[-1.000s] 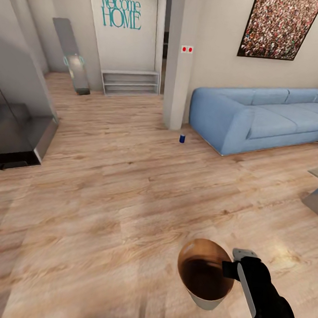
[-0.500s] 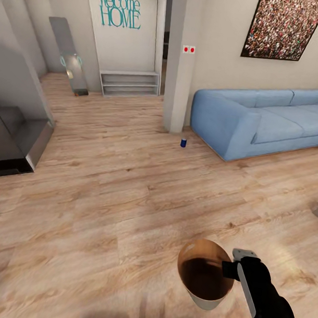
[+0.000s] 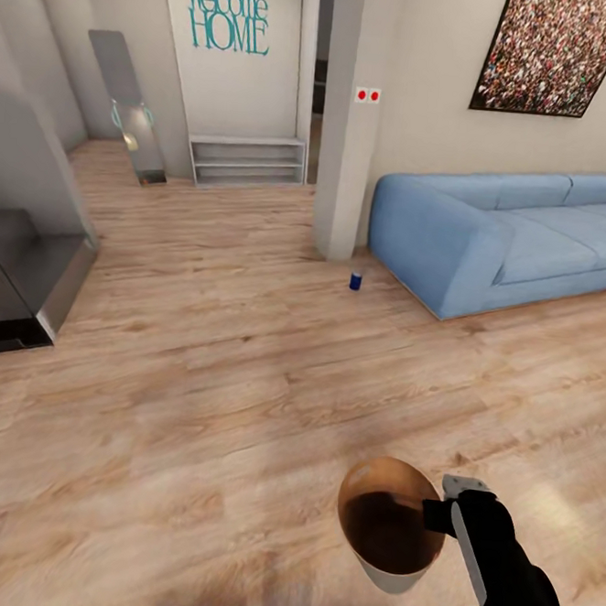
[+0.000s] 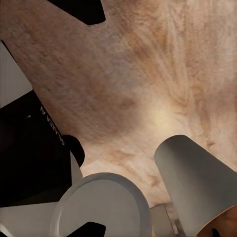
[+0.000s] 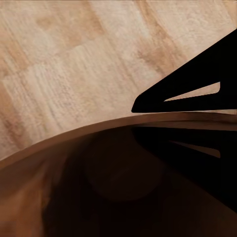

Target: Put the three can of soda from the living room inside the tash can in the kitchen.

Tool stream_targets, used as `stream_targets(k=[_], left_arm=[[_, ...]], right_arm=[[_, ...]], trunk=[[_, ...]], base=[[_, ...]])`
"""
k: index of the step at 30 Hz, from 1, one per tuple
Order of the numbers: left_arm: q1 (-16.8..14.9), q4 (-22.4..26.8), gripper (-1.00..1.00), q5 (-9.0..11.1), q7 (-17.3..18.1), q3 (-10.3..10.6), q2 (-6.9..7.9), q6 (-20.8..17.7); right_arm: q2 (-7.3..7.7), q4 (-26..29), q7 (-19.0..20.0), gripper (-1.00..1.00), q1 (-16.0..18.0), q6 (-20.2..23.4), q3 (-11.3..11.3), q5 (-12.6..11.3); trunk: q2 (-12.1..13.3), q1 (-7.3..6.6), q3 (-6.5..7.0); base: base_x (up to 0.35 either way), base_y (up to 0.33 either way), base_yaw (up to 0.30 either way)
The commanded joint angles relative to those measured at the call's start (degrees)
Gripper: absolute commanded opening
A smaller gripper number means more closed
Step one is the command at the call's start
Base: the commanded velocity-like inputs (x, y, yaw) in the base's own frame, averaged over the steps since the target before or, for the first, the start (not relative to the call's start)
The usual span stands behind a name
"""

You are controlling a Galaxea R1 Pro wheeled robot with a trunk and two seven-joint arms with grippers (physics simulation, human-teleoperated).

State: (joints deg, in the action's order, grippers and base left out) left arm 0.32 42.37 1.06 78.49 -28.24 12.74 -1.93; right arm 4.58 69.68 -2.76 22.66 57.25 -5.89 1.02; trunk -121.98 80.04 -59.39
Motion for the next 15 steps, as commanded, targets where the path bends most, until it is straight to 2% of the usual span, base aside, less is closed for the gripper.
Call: stream_targets(k=[1,15], left_arm=[[0.01,0.0,1.0,0.0,0.0,0.01,0.0,0.0],[-0.03,0.0,1.0,0.0,0.05,-0.01,0.0,0.0]], right_arm=[[-0.01,-0.02,0.31,-1.0,0.02,-0.04,0.0,-0.67],[-0.01,-0.16,0.31,-1.0,0.02,-0.04,0.0,-0.67]], trunk=[[0.0,0.0,0.01],[0.0,0.0,0.01]], base=[[0.342,0.111,0.0],[0.342,0.111,0.0]])
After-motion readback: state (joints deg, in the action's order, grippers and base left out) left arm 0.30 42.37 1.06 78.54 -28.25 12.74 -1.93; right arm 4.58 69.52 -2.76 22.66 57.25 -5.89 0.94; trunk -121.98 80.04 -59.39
